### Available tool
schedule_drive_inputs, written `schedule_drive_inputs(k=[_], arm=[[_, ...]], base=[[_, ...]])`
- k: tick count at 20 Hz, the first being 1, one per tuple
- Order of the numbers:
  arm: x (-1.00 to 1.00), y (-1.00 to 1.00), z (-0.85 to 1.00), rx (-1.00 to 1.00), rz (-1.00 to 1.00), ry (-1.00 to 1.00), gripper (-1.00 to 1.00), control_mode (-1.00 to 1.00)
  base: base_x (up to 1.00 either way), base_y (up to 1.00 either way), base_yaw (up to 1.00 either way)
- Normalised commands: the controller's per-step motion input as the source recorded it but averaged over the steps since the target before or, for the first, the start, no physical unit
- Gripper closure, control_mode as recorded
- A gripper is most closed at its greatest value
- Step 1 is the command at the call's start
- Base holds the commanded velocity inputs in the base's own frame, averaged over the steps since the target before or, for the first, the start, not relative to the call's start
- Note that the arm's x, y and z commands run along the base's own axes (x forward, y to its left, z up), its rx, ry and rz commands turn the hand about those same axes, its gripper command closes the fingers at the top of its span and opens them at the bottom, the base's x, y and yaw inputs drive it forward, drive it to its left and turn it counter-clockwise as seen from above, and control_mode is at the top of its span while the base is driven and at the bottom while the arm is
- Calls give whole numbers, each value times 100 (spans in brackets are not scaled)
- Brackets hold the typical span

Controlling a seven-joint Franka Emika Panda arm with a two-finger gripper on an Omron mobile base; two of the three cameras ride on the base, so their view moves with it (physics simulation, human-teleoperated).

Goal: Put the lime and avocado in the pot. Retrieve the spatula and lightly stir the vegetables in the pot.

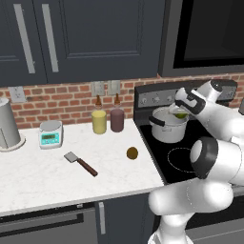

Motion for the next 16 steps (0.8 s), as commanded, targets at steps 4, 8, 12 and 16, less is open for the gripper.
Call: schedule_drive_inputs(k=[4, 8, 12, 16], arm=[[9, 0, -25, 0, 0, 0, 100, -100], [15, 0, -25, 0, 0, 0, 100, -100], [21, 0, -26, 0, 0, 2, 100, -100], [25, 0, -18, 0, 0, 6, 100, -100]], base=[[0, 0, 0], [0, 0, 0], [0, 0, 0], [0, 0, 0]])
